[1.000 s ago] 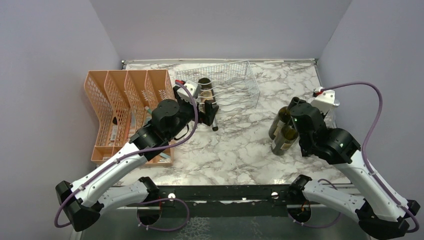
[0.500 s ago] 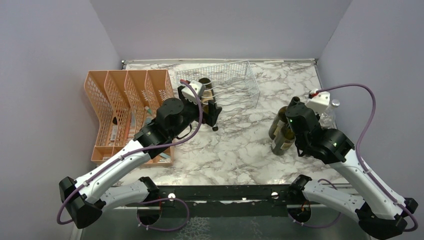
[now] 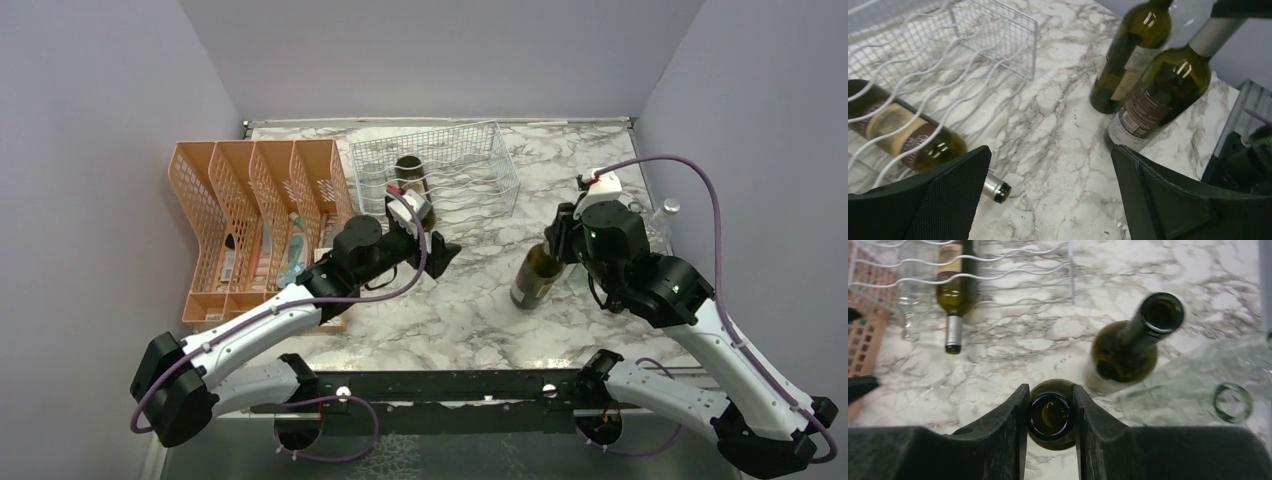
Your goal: Put the wine bottle on the wine rack
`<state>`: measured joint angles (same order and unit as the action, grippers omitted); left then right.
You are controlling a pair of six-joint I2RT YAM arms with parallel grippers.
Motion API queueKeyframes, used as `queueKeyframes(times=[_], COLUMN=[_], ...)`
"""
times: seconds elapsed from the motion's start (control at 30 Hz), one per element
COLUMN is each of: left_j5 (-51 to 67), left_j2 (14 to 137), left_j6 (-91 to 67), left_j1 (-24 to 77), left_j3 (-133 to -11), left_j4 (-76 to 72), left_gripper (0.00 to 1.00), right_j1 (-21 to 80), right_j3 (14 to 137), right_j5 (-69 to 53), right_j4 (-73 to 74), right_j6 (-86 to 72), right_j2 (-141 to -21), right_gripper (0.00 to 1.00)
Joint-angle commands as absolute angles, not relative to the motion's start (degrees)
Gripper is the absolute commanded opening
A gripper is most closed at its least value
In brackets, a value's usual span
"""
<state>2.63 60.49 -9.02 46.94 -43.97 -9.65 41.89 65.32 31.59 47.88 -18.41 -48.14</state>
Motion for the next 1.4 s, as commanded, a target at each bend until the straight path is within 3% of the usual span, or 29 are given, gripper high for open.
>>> queueKeyframes(times=[0.0, 0.27, 0.5, 0.87, 1.37], left_j5=[14.4, 19.6, 30.9, 24.5, 36.2], left_j2=[63.3, 72.5, 78.7, 78.5, 76.4], left_j6=[-8.7, -7.8, -4.1, -0.7, -3.1], left_j1=[47.4, 51.0, 52.7, 52.8, 52.8], left_j3=[-40.2, -39.6, -39.4, -34.8, -28.3], left_j4=[-23.8, -30.8, -33.0, -39.1, -55.6], left_gripper=[0.99, 0.99, 0.99, 0.99, 0.98], right_j1=[41.8, 41.8, 41.8, 41.8, 41.8], right_j3=[68.9, 69.5, 71.3, 75.7, 76.2], right_j5=[20.0, 10.7, 0.8, -15.2, -30.7], right_j4=[39.7, 35.5, 33.5, 34.1, 29.6], right_j6=[-14.3, -14.1, -11.9, -8.2, -6.7], right_j2=[-48.5, -50.8, -51.6, -53.1, -53.2], right_gripper=[0.01, 0.01, 0.01, 0.01, 0.01])
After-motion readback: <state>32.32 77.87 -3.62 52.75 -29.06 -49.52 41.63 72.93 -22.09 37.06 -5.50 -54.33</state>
